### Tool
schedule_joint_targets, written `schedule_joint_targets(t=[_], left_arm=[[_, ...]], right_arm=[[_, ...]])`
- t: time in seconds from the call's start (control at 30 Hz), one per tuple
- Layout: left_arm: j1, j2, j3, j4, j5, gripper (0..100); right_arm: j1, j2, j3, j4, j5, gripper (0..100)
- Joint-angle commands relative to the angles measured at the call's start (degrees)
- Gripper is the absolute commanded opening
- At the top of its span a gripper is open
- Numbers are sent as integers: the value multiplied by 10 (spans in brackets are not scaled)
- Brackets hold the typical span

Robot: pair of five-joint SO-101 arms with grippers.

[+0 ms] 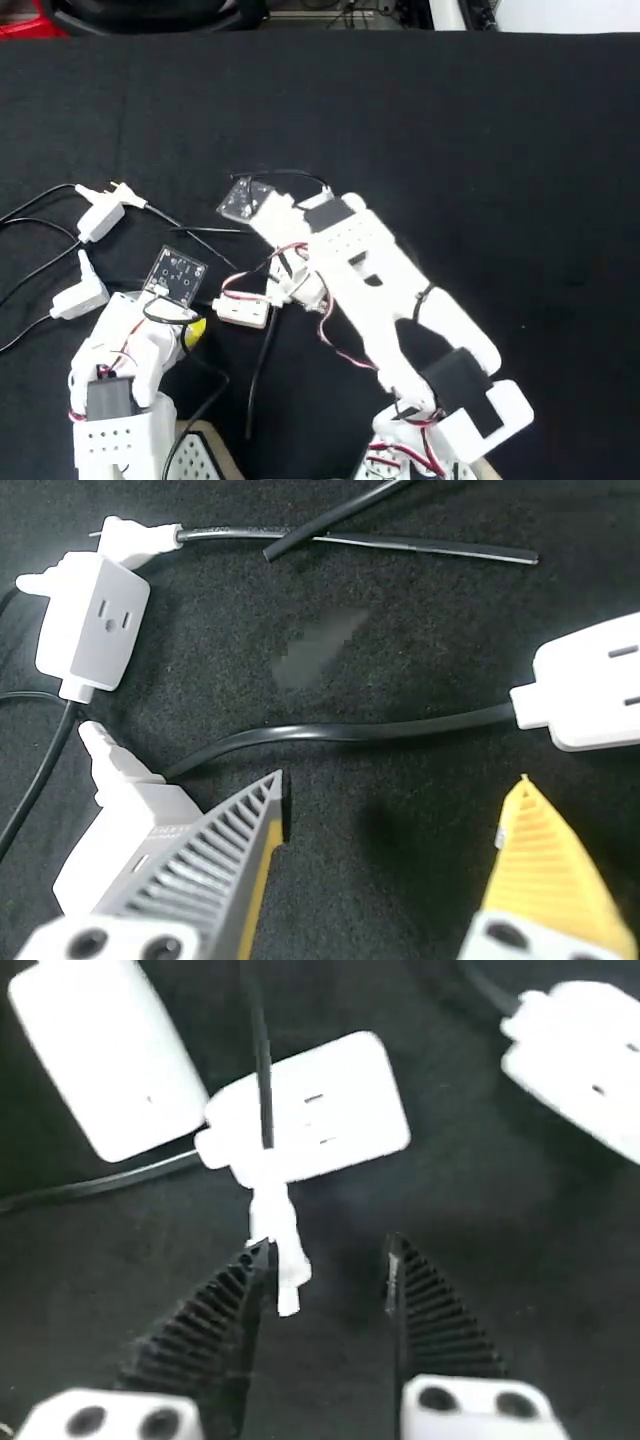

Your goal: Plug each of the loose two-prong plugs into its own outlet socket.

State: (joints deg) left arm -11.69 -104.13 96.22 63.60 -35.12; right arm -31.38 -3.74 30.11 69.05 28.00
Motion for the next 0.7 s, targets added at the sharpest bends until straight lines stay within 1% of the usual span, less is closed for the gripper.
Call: schedule_joint_targets(t=[0.0, 0.1, 0.17, 0.33, 0.43, 0.53, 0.67], left_arm=[[6, 0, 11, 0, -5, 342], [6, 0, 11, 0, -5, 342], [6, 0, 11, 0, -5, 342], [6, 0, 11, 0, -5, 342], [6, 0, 11, 0, -5, 342], [6, 0, 11, 0, -5, 342], [6, 0, 11, 1, -5, 342]], right_arm=[[-20, -1, 5, -8, -4, 163], [-25, -3, 0, -5, -34, 163], [-21, -7, -11, -2, -40, 163], [-18, -7, -65, 73, -36, 163], [-46, -7, -76, 104, -30, 163], [-75, -1, -58, 102, 18, 163], [-77, 18, -31, 81, 84, 165]])
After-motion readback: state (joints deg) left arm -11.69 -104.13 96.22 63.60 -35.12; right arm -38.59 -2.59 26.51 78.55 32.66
